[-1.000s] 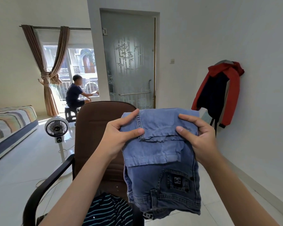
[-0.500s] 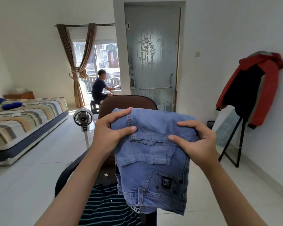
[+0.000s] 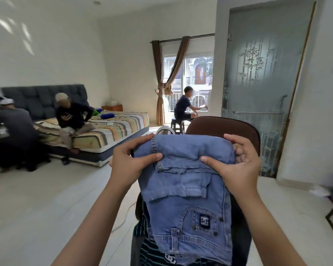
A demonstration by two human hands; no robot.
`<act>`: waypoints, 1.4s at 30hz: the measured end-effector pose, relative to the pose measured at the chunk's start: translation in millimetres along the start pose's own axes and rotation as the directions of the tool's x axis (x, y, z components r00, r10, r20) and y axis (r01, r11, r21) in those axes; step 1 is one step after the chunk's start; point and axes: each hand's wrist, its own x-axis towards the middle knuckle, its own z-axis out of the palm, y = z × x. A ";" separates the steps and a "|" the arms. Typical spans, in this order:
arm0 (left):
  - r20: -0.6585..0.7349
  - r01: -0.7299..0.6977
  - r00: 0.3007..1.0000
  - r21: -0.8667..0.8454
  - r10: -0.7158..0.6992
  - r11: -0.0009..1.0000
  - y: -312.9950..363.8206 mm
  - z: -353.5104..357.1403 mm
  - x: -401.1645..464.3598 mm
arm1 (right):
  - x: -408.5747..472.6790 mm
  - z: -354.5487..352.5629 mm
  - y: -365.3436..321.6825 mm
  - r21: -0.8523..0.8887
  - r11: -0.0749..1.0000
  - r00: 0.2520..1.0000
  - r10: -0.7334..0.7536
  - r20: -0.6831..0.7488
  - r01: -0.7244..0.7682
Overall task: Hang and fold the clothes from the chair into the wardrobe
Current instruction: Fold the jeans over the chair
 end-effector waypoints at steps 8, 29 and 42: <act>-0.274 0.012 0.961 0.190 0.041 0.982 20.1 -129.4 -46.5 | -42.1 113.4 -40.4 0.257 0.950 0.975 0.134 0.176 -0.177; -0.762 0.454 0.647 0.355 -0.029 0.818 66.3 -377.1 -192.1 | -134.1 364.1 -158.2 0.448 0.824 0.310 -0.350 0.884 -0.348; -0.981 0.920 0.167 0.117 -0.102 0.374 89.7 -394.4 -222.5 | -216.8 548.9 -210.8 0.687 0.518 0.050 -0.780 0.624 -0.509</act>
